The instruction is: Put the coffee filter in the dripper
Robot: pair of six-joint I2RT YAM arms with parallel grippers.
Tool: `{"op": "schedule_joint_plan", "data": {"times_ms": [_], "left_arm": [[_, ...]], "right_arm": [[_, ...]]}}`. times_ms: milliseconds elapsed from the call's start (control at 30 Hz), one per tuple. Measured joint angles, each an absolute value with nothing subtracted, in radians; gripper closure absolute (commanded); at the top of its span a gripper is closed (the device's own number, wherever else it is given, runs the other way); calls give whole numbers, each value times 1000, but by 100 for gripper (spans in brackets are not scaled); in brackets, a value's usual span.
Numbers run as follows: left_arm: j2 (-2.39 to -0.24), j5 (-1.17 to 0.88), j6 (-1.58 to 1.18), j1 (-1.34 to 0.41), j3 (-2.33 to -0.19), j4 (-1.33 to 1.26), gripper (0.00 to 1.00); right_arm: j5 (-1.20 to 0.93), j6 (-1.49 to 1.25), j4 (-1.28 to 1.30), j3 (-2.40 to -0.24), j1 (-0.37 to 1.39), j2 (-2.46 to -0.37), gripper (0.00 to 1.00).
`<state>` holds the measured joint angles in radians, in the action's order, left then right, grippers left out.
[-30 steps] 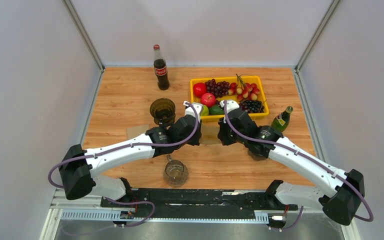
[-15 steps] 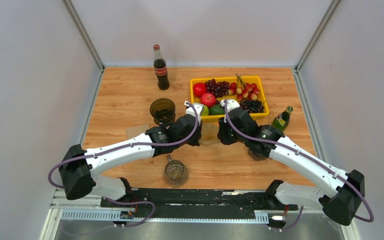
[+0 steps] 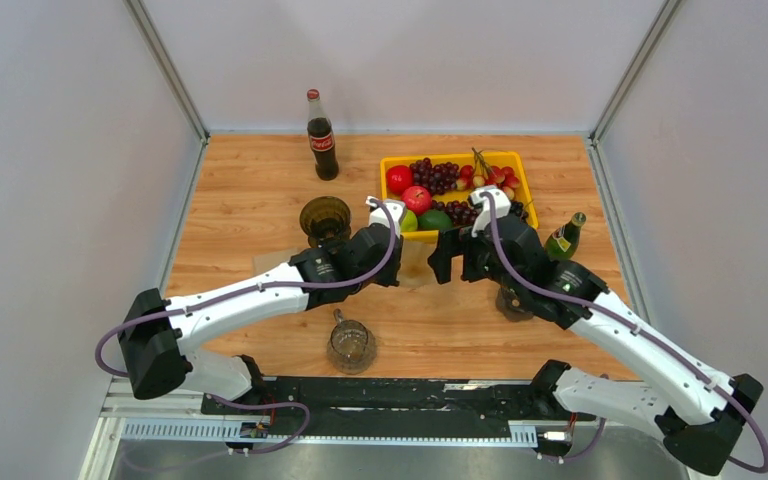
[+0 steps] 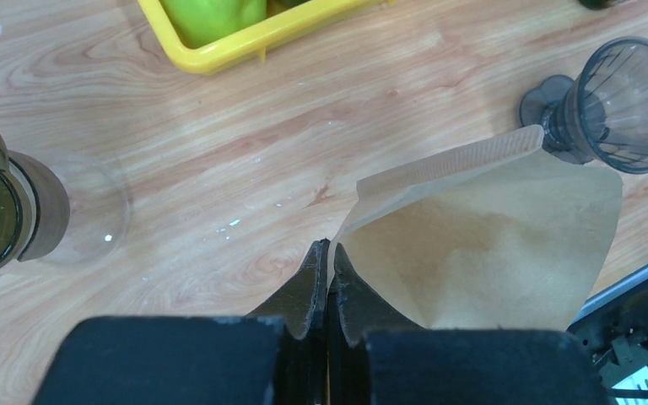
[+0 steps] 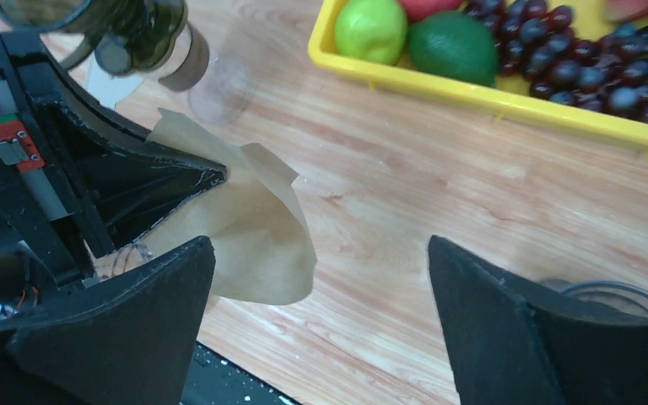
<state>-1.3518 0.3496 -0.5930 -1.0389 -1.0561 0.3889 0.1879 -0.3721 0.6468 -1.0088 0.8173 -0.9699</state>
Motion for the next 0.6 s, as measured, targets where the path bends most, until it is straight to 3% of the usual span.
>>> {"op": "schedule_joint_plan", "data": {"times_ms": [367,600], "left_arm": [[-1355,386,-575,-1034,-1194,475,100],[-1293,444,-556,-950,-1277,565,98]], "right_arm": [[603,-508,633,-917,812,-793,0],[678,-535,635,-883,808,-795,0]]}}
